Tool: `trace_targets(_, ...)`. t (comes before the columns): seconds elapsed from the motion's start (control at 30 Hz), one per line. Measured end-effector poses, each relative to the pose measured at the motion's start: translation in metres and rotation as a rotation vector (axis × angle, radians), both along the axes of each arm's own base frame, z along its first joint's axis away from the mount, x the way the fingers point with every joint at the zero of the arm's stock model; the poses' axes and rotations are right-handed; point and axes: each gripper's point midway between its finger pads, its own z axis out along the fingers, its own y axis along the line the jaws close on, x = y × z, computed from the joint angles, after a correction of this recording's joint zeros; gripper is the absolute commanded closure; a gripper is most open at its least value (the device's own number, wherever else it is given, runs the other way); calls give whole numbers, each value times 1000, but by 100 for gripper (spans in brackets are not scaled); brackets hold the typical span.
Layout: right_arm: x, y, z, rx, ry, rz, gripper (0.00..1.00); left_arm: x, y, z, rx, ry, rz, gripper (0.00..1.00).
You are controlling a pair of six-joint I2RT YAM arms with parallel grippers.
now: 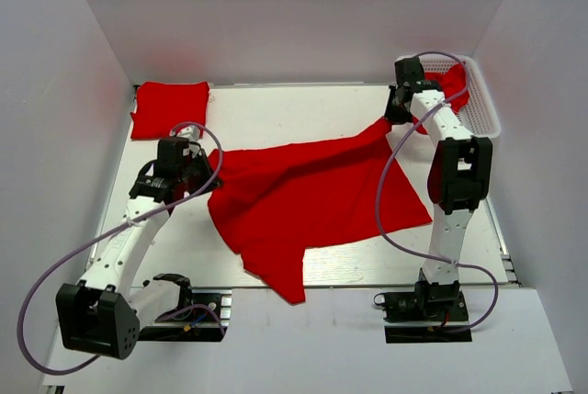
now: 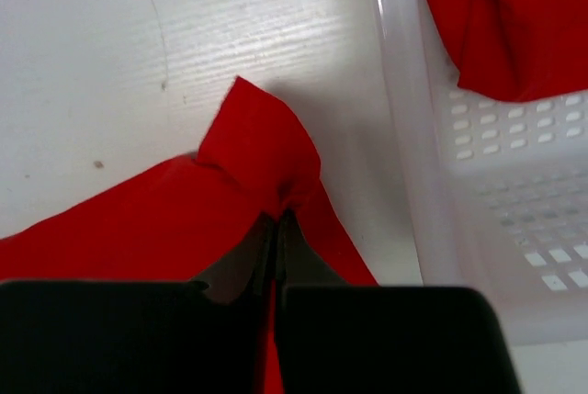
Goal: Fold and stack the t-shirts
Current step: Fold the flattened tshirt in 1/3 of the way
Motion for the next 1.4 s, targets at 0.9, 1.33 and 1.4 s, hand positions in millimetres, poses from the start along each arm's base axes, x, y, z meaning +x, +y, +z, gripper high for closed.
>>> trace_targets(0.9,-80,-13,-72,-27,234,-59,49,-73,-11,-69,-100,213,-42,2)
trace_targets(1.33,-69,-3,-26,11,112,-4,10,-10,0,-24,1,137,13,0)
trace_targets(1.4,-67,2,-23,24,98,25,10,9,0,-24,22,133,23,0)
